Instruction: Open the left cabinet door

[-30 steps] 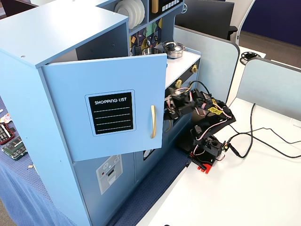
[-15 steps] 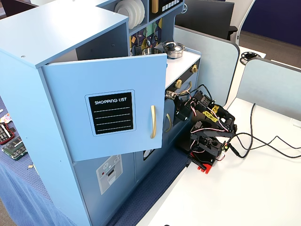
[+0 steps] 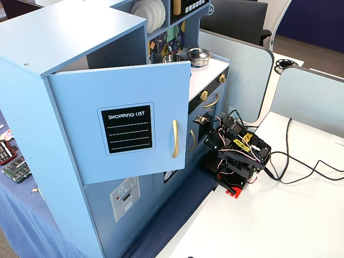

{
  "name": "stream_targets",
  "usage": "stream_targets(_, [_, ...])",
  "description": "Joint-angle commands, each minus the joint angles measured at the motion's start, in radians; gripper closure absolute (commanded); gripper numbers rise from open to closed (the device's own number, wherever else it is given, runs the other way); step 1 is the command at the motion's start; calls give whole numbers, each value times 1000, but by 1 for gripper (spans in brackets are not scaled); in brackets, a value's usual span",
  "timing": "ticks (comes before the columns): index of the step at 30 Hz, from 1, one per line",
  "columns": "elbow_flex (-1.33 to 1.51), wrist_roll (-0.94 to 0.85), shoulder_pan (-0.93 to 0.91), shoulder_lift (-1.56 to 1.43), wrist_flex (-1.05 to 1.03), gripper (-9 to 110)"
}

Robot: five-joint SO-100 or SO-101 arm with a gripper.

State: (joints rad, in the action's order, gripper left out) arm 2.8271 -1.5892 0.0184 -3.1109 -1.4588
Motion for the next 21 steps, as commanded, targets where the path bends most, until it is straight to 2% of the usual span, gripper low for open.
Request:
stream_targets(1, [83,80,-17,-35,163,101])
stream_targets(4, [150,95,-38,-51,282,101])
stream_targets(10, [170,176,-35,-57,296,101])
stream_targets(16, [170,202,-38,-67,87,101])
stream_targets(19, [170,124,-71,-67,-12,100])
stream_targets(21, [170,146,-69,-67,-52,99])
